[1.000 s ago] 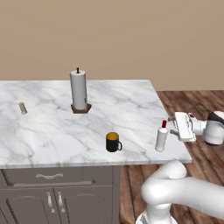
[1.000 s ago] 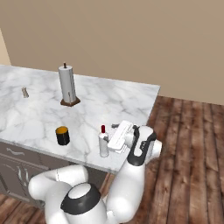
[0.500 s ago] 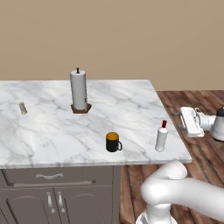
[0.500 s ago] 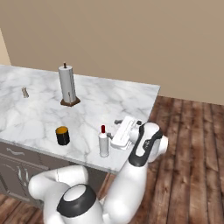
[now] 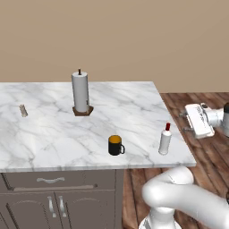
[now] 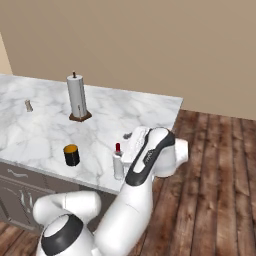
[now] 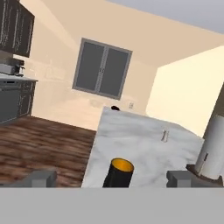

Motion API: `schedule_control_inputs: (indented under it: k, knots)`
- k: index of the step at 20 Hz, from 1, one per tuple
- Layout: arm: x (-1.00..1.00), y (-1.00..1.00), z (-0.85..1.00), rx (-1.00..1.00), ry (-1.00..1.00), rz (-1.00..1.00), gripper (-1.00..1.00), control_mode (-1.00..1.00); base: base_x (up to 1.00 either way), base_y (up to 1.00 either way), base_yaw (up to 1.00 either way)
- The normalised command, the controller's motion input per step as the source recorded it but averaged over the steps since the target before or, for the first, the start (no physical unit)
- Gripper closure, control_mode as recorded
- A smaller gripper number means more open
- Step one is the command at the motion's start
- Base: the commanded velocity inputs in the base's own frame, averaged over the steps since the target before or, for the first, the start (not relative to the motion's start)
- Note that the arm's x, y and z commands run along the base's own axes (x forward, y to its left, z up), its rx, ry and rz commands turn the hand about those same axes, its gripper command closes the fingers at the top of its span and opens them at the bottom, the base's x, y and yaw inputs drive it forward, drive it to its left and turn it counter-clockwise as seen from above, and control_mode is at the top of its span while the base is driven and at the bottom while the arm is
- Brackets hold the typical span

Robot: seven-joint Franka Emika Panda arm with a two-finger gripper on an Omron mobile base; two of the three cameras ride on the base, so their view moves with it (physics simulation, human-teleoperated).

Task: Open the cabinet directly in front. Then move the liquor and the mug to the dining counter with the candle on it.

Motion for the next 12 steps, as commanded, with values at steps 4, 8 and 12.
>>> schedule_control_inputs:
  k: [4,8,12]
  knots:
    - [-0.39,0.33,0.36,-0.38,0.00,-0.06,-1.00,-1.00,0.00,0.00,0.00]
    - [-0.43,0.37,0.30,-0.43,-0.05,-0.09,-1.00,-1.00,0.00,0.00,0.00]
    - [-0.46,0.42,0.31,-0.43,-0.08,-0.10,-1.00,-1.00,0.00,0.00,0.00]
